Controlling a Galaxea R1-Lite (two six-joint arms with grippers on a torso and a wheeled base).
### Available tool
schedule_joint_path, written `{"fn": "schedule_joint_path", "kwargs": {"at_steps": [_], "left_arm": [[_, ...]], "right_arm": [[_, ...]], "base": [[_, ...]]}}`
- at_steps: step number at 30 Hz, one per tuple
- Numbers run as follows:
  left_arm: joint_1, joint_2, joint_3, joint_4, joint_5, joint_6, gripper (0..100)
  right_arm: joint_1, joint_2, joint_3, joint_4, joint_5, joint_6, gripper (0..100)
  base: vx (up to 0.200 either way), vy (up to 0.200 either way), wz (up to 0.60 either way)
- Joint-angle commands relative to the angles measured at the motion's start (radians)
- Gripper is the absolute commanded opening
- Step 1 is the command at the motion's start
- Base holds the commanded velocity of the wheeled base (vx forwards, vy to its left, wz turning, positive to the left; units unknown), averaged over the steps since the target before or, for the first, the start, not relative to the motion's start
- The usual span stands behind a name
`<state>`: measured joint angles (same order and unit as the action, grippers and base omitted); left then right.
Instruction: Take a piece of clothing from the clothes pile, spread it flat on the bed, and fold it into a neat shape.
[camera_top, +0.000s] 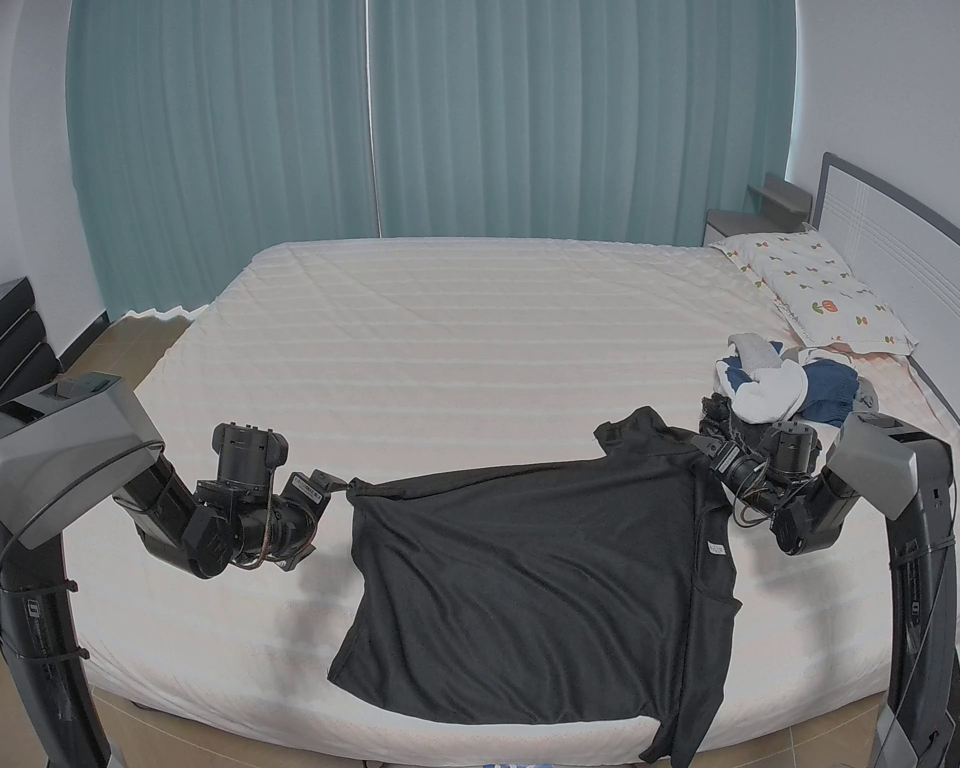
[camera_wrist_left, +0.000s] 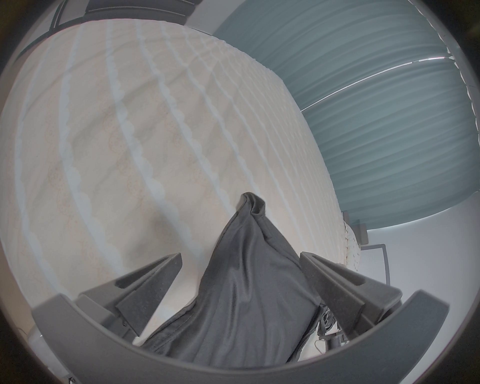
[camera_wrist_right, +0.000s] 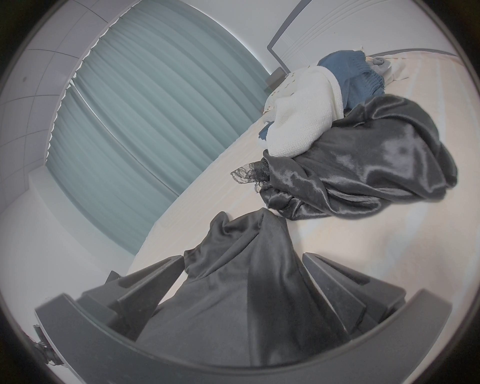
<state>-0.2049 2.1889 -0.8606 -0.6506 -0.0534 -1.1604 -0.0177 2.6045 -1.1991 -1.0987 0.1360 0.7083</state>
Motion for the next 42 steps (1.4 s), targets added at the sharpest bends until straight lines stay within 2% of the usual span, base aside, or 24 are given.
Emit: {"fn": "schedule_joint_path", "kwargs": {"at_steps": [1, 2, 5, 6, 8, 14, 15, 17, 19, 27, 34, 42], "left_arm": [[0.004, 0.005, -0.06, 0.009, 0.003, 0.002, 100], [0.005, 0.015, -0.1, 0.016, 0.004, 0.011, 100], [0.005, 0.028, -0.15, 0.036, 0.01, 0.025, 100], [0.004, 0.049, -0.21, 0.074, 0.01, 0.038, 100], [0.004, 0.064, -0.236, 0.088, 0.01, 0.047, 100], [0.007, 0.227, -0.502, 0.212, 0.017, 0.087, 100], [0.007, 0.227, -0.502, 0.212, 0.017, 0.087, 100], [0.005, 0.304, -0.606, 0.258, 0.021, 0.087, 100], [0.005, 0.342, -0.655, 0.266, 0.03, 0.087, 100], [0.004, 0.37, -0.679, 0.253, 0.076, 0.09, 100], [0.002, 0.373, -0.684, 0.252, 0.078, 0.1, 100], [-0.007, 0.396, -0.71, 0.255, 0.078, 0.142, 100]], "right_arm": [[-0.007, -0.169, 0.168, -0.012, 0.024, 0.0, 100], [-0.004, -0.201, 0.239, -0.024, 0.025, 0.002, 100], [0.004, -0.231, 0.313, -0.029, 0.025, 0.013, 100], [0.007, -0.248, 0.362, -0.043, 0.022, 0.036, 100], [0.01, -0.256, 0.38, -0.049, 0.021, 0.051, 100], [0.035, -0.261, 0.549, -0.141, 0.008, 0.244, 100], [0.035, -0.261, 0.549, -0.141, 0.008, 0.244, 100], [0.035, -0.224, 0.582, -0.207, 0.007, 0.304, 100], [0.035, -0.211, 0.592, -0.236, 0.005, 0.313, 100], [0.036, -0.181, 0.619, -0.309, 0.005, 0.319, 100], [0.047, -0.153, 0.652, -0.388, 0.001, 0.313, 100], [0.058, -0.138, 0.652, -0.392, -0.029, 0.306, 100]], "base": [[0.0, 0.0, 0.0], [0.0, 0.0, 0.0], [0.0, 0.0, 0.0], [0.0, 0.0, 0.0], [0.0, 0.0, 0.0], [0.0, 0.0, 0.0], [0.0, 0.0, 0.0], [0.0, 0.0, 0.0], [0.0, 0.0, 0.0], [0.0, 0.0, 0.0], [0.0, 0.0, 0.0], [0.0, 0.0, 0.0]]}}
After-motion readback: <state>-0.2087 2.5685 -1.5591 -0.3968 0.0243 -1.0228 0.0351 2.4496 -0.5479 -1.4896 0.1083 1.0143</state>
